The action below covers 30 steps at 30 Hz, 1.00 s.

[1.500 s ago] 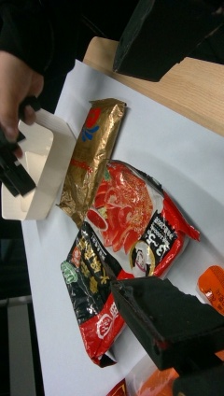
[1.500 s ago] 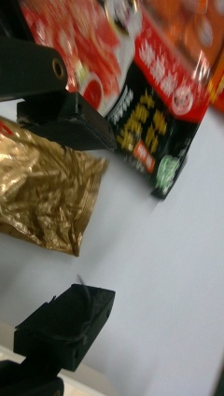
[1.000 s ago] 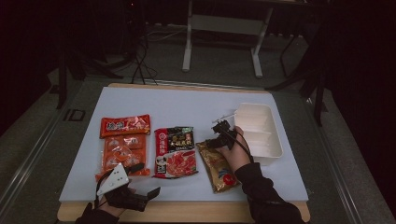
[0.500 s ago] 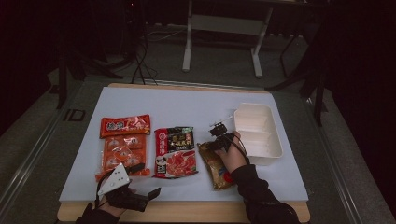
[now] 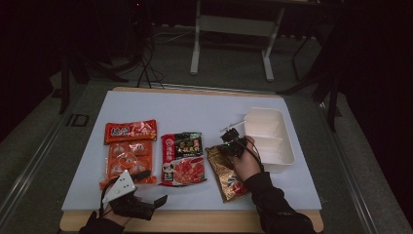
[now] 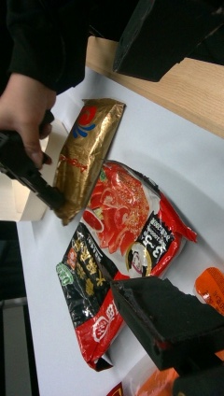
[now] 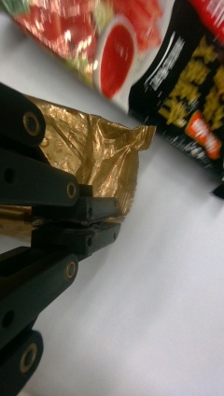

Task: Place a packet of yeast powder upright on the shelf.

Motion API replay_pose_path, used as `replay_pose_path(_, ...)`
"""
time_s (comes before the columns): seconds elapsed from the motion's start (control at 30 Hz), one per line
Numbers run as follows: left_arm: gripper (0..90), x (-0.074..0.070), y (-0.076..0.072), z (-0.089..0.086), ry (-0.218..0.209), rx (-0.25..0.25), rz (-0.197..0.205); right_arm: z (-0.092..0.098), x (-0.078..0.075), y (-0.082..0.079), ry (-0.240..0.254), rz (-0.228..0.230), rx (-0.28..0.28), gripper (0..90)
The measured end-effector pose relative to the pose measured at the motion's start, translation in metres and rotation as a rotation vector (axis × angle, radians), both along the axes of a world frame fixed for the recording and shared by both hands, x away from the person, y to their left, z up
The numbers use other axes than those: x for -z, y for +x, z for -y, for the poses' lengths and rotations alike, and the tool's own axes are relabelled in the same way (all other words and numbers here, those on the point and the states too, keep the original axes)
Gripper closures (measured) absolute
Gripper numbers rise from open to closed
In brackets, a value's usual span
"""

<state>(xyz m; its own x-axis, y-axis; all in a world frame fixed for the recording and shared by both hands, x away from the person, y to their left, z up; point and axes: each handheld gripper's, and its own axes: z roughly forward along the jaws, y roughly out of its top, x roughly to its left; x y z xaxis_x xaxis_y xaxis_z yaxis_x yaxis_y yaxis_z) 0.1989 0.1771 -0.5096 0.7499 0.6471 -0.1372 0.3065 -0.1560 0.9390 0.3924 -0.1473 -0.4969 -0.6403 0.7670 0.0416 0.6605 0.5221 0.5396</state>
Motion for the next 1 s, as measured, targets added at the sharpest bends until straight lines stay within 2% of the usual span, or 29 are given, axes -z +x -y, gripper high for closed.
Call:
replay_pose_path(0.1, 0.5, 0.0, -0.001, 0.001, 0.006, 0.002, 0.005, 0.004, -0.008, -0.003, 0.029, 0.015, -0.019, 87.3)
replay_pose_path(0.27, 0.5, 0.0, 0.0, 0.001, 0.005, 0.0, 0.001, 0.01, -0.022, -0.011, 0.05, 0.064, -0.043, 87.5)
replay_pose_path(0.43, 0.5, 0.0, 0.0, 0.001, 0.004, -0.002, 0.001, 0.011, -0.04, -0.025, 0.109, 0.104, -0.063, 87.5)
replay_pose_path(0.6, 0.5, 0.001, 0.0, 0.001, 0.004, -0.004, 0.0, 0.01, -0.055, -0.038, 0.136, 0.145, -0.098, 87.6)
replay_pose_path(1.0, 0.5, 0.001, 0.0, 0.002, 0.019, -0.004, -0.004, 0.016, -0.091, -0.059, 0.213, 0.193, -0.186, 87.6)
